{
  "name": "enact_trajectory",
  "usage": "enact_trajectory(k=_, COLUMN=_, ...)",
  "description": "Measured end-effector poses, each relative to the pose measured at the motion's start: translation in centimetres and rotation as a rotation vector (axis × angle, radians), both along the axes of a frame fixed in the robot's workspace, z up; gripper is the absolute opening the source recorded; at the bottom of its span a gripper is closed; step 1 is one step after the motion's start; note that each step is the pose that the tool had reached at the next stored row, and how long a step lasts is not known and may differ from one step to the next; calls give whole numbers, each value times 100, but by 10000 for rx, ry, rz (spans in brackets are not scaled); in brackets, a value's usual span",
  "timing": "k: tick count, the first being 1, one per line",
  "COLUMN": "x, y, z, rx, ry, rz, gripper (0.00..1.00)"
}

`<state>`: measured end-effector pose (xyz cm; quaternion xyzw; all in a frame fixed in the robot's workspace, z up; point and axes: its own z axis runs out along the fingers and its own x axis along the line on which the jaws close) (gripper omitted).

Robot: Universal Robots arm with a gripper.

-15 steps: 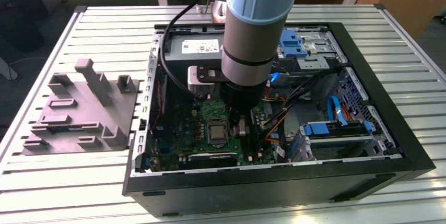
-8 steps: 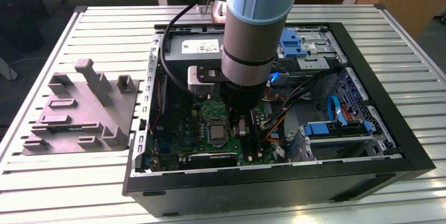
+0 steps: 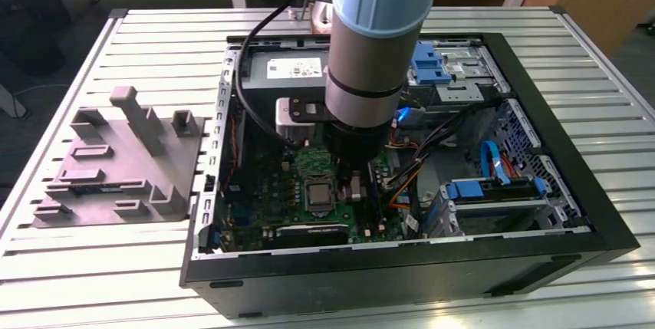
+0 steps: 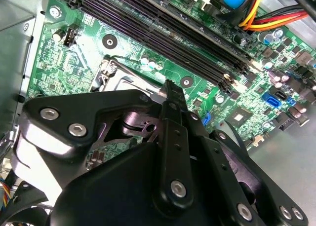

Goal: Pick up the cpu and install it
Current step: 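Install the first cpu locking lever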

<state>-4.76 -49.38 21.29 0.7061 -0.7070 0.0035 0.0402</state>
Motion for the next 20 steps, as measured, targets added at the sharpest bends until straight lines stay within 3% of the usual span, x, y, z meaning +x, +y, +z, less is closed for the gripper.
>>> enact_trajectory(k=20, x=0, y=-2, z=-180, rx=7, ry=1, rz=355, gripper=11)
